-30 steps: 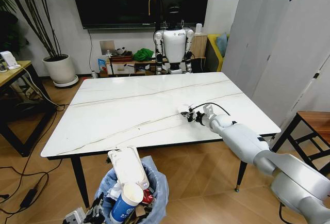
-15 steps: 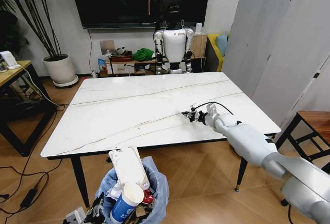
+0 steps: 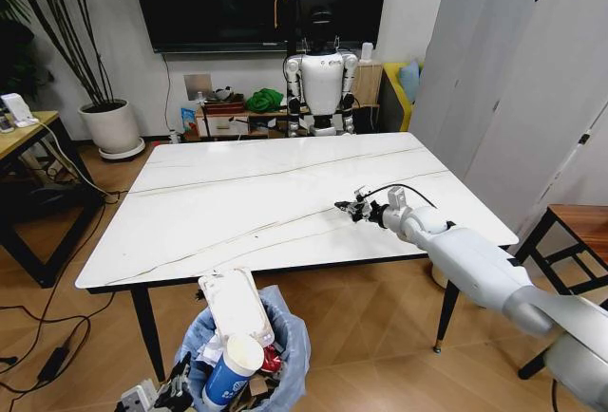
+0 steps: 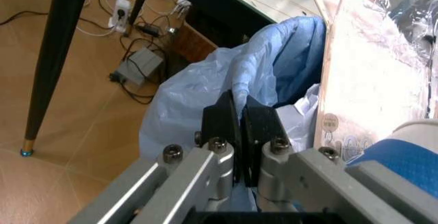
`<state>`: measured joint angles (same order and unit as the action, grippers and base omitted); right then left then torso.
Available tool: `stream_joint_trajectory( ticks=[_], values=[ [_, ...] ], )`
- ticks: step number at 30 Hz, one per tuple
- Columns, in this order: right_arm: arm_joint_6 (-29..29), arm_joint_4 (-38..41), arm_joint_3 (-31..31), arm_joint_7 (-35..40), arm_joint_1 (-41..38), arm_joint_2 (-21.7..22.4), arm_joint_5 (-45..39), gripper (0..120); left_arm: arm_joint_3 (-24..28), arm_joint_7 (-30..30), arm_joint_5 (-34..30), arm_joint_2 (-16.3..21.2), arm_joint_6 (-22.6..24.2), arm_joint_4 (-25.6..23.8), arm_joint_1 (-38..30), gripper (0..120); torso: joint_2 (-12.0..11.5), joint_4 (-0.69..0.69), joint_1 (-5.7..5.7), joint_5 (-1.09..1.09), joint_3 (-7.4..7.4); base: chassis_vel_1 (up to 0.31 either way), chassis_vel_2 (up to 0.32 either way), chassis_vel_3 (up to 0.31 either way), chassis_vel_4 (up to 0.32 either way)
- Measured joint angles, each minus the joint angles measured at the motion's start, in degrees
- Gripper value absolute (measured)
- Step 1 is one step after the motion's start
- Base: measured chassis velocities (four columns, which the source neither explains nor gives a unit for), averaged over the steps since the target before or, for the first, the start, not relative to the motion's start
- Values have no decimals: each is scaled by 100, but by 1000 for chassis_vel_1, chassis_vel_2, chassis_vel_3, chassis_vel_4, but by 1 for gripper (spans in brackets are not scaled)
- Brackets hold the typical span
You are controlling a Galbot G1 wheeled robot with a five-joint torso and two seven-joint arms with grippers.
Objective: Pick up the trash bin and place the trash from the table into it.
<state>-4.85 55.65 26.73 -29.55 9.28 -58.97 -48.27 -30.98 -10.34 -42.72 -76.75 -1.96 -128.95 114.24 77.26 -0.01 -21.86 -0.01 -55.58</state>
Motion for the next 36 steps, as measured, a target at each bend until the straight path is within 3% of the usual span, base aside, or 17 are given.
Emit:
stream_joint_trajectory(
  ticks=[7,25,36],
  values=[
    [10,1209,-126,-120,152,346,-255,0,14,-10,0,4,8,66,-36,0,0,2,1,0,0,0,0,0,0],
    [124,1545,-9,-738,114,373,-547,0,-16,-80,-91,21,62,137,-144,0,0,1,1,1,0,0,0,0,0],
    [115,2174,-212,-815,410,665,-549,0,12,-107,-121,70,75,197,-214,0,0,1,1,1,0,0,0,0,0]
  ],
)
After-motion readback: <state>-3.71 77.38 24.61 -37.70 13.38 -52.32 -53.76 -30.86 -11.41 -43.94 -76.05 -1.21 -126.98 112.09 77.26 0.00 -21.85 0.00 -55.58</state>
